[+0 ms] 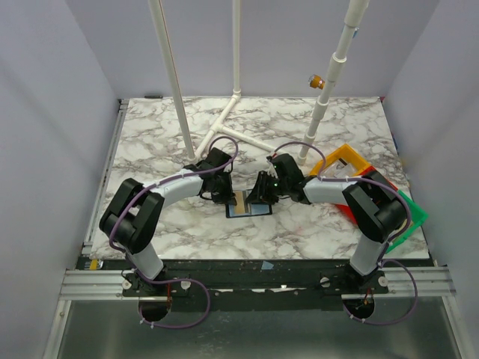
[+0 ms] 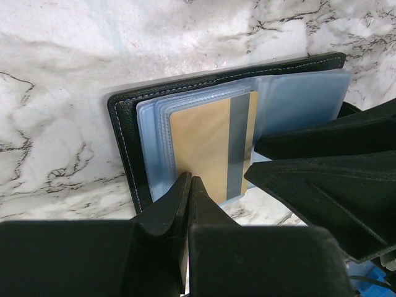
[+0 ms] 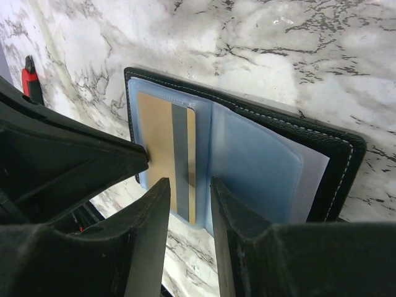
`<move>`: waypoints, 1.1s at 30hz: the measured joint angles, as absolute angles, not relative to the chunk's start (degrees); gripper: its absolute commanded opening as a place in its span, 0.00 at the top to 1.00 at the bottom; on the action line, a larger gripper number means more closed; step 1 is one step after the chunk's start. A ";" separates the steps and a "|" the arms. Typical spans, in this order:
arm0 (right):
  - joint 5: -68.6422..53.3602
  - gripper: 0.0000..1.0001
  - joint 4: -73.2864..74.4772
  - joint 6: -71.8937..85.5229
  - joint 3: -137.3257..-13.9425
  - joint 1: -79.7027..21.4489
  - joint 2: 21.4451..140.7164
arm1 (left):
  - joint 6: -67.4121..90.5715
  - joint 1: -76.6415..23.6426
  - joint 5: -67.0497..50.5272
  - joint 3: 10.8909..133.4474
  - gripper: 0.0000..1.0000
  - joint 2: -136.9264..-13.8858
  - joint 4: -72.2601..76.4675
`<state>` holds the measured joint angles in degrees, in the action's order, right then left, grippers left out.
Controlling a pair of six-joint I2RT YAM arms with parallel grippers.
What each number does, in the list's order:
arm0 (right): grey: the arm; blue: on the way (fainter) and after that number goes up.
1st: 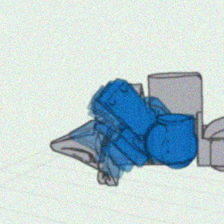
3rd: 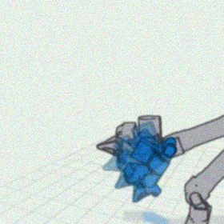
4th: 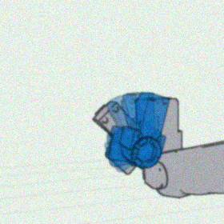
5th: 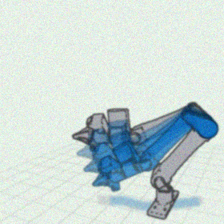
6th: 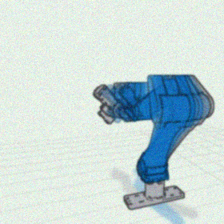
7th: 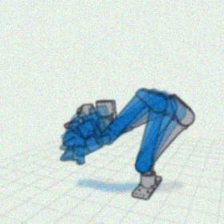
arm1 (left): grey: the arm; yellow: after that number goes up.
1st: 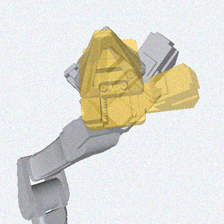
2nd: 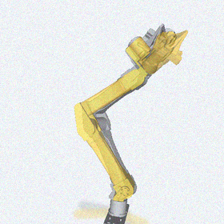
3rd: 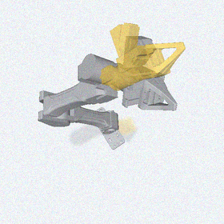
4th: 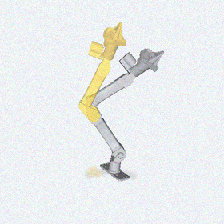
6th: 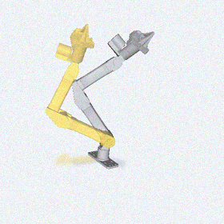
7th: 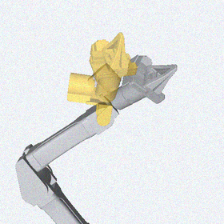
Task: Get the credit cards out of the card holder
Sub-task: Remove the credit card from the card holder.
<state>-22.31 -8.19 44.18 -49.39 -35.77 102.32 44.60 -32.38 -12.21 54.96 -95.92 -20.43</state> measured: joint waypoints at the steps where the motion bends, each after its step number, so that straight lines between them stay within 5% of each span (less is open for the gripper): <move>1: -22.37 0.64 -8.29 44.18 -49.30 -35.66 102.32 | 44.62 -32.40 -12.21 54.96 1.00 -95.92 -20.36; 33: -23.22 0.65 -9.50 44.53 -48.56 -35.03 102.61 | 44.80 -32.71 -8.49 54.76 1.00 -94.24 -22.85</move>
